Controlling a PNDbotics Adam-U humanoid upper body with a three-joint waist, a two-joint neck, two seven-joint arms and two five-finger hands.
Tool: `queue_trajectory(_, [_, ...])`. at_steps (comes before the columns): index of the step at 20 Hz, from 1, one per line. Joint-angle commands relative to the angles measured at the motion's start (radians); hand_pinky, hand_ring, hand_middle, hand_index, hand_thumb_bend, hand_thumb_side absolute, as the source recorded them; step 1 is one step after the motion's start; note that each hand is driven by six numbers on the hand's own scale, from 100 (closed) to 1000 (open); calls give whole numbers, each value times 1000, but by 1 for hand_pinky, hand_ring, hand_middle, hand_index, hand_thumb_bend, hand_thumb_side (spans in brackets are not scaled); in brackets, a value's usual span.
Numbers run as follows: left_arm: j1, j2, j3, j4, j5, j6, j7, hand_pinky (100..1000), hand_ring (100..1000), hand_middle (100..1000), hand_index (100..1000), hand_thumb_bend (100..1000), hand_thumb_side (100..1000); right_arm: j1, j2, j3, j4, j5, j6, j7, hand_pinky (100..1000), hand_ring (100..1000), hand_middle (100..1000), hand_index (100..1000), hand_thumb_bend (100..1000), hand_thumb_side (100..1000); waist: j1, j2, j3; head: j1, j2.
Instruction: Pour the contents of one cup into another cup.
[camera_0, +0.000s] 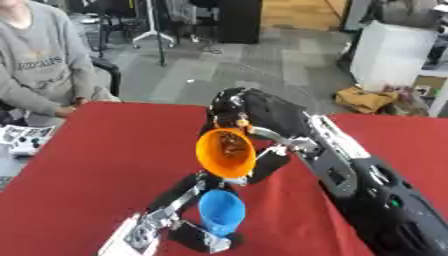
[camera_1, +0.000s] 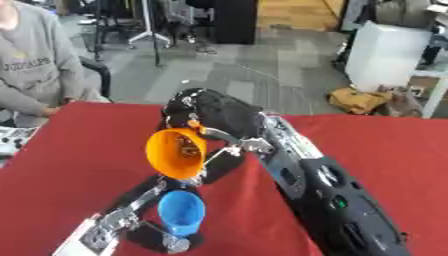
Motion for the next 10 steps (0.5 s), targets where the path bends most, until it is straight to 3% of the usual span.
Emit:
queue_trajectory(1, [-24,-6,7,2,-10,-11,5,259,335,323,591,414,100,-22,3,-3,4,61,-6,-47,614,545,358,343,100,520,2,-20,-1,3,-14])
queue_trajectory(5, [-20,-5,7,4,-15,-16,-2,263,338,326,594,451,100,-20,4,-1,11,128,-17,-100,616,545,360,359,100,525,3,-20,-2,5,-14])
queue_trajectory(10, [-14,0,8,-3,-8,-15,-16,264,339,326,595,472,100,-20,-1,0,22,201,-19,-159,618,544,299,372,100,527,4,-20,-1,6,-15])
